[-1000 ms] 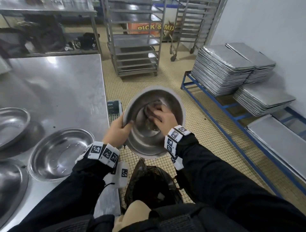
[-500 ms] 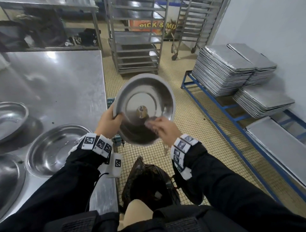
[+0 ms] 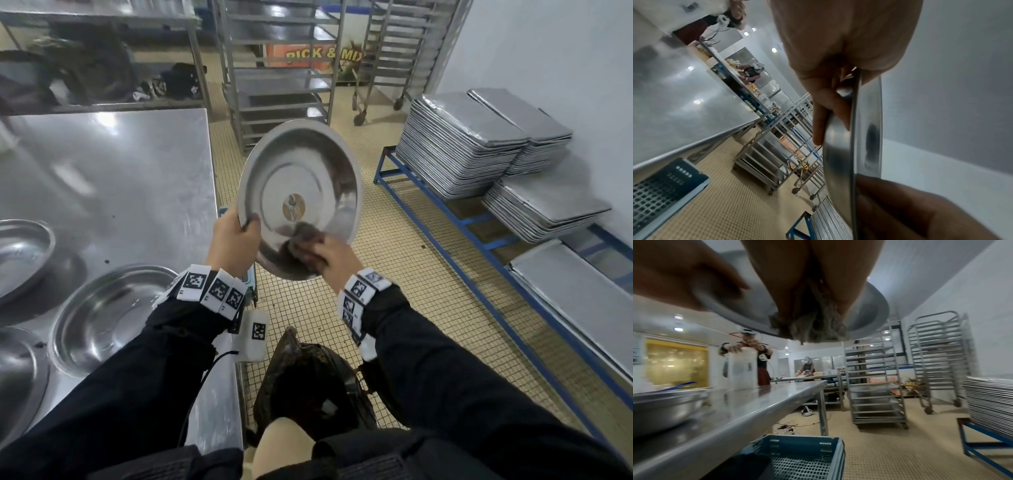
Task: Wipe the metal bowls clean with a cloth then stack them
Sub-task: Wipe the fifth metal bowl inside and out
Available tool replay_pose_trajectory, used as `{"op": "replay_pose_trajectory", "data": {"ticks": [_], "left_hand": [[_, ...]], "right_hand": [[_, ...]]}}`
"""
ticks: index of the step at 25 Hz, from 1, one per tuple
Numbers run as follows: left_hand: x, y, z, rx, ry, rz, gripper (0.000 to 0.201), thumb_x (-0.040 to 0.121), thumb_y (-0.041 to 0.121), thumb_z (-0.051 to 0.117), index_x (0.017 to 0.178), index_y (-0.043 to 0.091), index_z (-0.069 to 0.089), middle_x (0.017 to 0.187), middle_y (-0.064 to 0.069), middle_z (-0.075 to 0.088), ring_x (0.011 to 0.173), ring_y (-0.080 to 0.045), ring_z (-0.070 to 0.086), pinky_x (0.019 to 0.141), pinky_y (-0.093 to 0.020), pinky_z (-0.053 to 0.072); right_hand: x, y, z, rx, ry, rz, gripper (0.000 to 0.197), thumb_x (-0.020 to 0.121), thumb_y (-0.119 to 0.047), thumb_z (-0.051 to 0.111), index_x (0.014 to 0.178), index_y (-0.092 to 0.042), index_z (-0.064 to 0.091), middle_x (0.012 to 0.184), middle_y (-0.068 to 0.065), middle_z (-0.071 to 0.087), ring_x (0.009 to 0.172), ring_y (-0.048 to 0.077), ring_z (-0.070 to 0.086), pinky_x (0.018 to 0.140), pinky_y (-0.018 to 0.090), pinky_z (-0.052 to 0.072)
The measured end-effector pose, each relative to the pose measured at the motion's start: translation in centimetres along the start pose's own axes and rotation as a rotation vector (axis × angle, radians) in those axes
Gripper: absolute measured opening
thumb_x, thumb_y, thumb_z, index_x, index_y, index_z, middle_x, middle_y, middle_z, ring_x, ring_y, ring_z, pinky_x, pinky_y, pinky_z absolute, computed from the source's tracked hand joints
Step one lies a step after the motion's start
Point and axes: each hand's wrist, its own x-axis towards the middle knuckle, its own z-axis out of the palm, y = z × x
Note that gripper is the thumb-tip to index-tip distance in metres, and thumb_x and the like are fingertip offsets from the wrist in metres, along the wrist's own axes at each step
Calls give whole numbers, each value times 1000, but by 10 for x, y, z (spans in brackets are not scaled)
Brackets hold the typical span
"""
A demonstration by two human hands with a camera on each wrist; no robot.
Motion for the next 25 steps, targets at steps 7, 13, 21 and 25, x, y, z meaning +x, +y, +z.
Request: {"op": "replay_pose_trajectory", "data": {"ticks": [7, 13, 21, 25], "left_hand": [[-7, 1, 11, -129, 32, -22, 9, 97, 7, 44, 91, 12, 48, 69, 4, 46, 58, -8, 41, 48, -11, 34], [-7, 16, 7, -153, 2, -58, 10, 98, 11, 45, 99, 12, 55, 78, 5, 52, 66, -6, 45, 56, -14, 37], [-8, 15, 9, -208, 52, -77, 10, 96, 10, 46, 95, 11, 55, 77, 5, 51, 68, -6, 45, 58, -15, 36], [-15, 15, 5, -256, 10, -130, 18, 97, 11, 46, 84, 19, 56, 78, 2, 52, 70, -11, 47, 60, -19, 37]], "right_hand": [[-35, -27, 32, 233, 313, -8, 36, 95, -21, 50, 130, -15, 55, 128, 4, 52, 116, 10, 46, 104, 29, 39], [-20, 10, 31, -216, 156, 13, 70, 95, -54, -4, 145, -24, 34, 152, -1, 32, 144, 15, 15, 119, 40, 4], [-31, -24, 36, -14, 130, 92, 66, 91, -58, 6, 143, -31, 36, 154, -11, 25, 144, 8, 11, 118, 40, 3], [-21, 20, 10, -293, 120, 273, 60, 95, -56, 11, 149, -31, 14, 159, -3, 1, 145, 20, -9, 115, 56, 3]]}}
